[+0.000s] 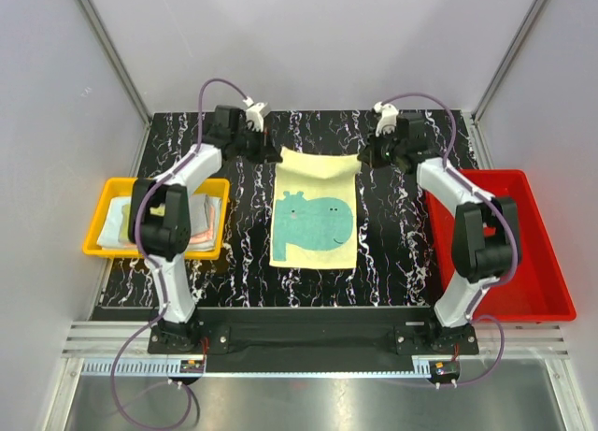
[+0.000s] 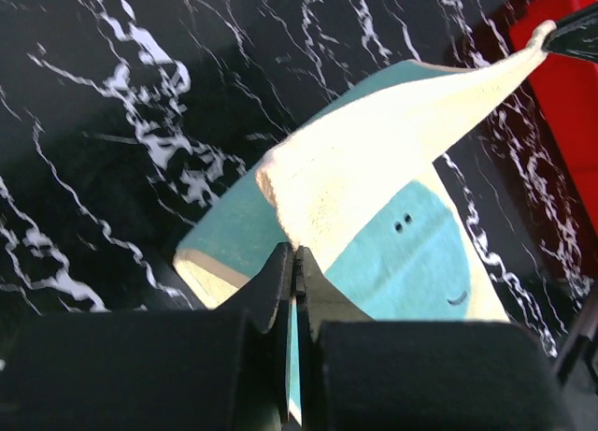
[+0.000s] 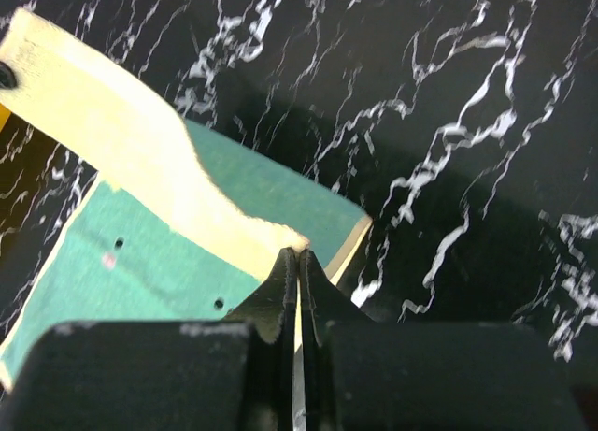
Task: Fold and stack the towels
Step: Fold the towel
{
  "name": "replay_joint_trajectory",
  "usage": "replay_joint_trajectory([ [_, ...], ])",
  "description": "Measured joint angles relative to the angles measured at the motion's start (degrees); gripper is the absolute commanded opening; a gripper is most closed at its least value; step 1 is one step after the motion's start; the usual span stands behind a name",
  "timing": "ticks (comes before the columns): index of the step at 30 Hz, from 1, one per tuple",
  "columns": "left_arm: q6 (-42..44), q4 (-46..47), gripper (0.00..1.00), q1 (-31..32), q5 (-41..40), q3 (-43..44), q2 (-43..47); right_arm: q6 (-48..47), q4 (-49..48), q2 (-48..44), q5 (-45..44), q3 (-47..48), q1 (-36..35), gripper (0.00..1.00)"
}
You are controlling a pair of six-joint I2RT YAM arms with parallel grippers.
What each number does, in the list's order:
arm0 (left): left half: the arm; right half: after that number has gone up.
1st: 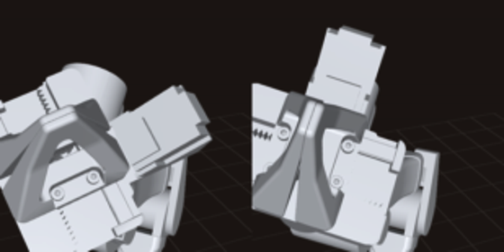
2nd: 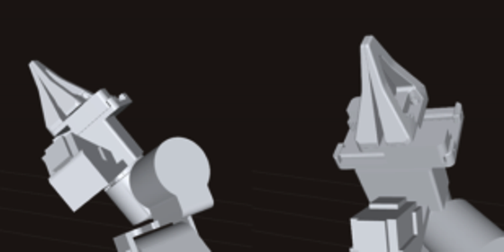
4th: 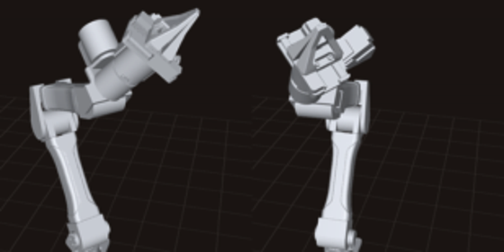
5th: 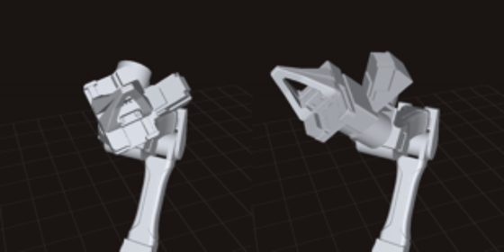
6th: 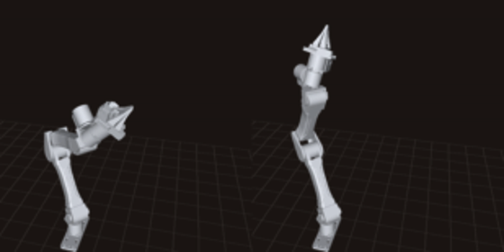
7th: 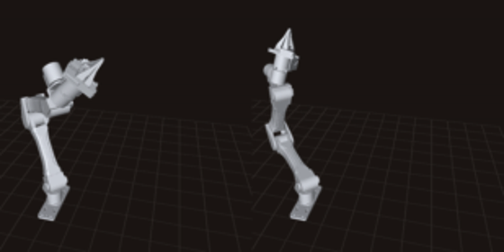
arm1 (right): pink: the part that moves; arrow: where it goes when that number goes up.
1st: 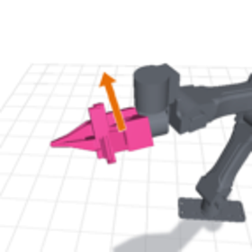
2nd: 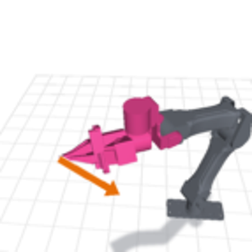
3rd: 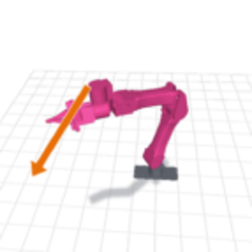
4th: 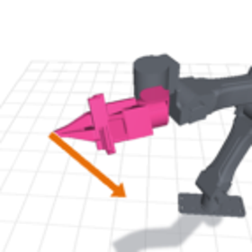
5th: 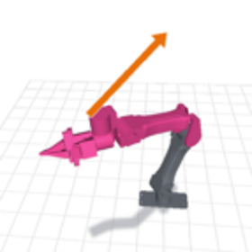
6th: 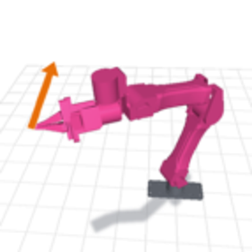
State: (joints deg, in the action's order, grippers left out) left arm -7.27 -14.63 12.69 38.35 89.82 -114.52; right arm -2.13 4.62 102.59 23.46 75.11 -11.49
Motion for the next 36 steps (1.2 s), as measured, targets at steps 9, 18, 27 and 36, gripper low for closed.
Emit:
replay_joint_trajectory([
  [9, 0.2, 1.3, 0.00, 0.0, 0.5, -14.8, 12.4, 3.7, 6.1, -11.0, -2.7, -11.3, -4.4, 0.00],
  [18, 0.1, 1.0, 0.00, 0.0, 0.7, -27.1, 20.3, 8.1, 9.5, -21.1, -4.5, -20.7, -9.4, 0.00],
  [27, -0.1, -0.9, 0.04, 1.8, 0.7, -33.7, 25.7, 10.4, 13.4, -28.2, -6.1, -25.4, -9.4, 0.00],
  [36, -0.2, -8.2, 0.29, 5.2, -4.0, -37.0, 26.8, 15.5, 18.5, -29.2, -3.5, -28.4, -9.4, 0.28],
])
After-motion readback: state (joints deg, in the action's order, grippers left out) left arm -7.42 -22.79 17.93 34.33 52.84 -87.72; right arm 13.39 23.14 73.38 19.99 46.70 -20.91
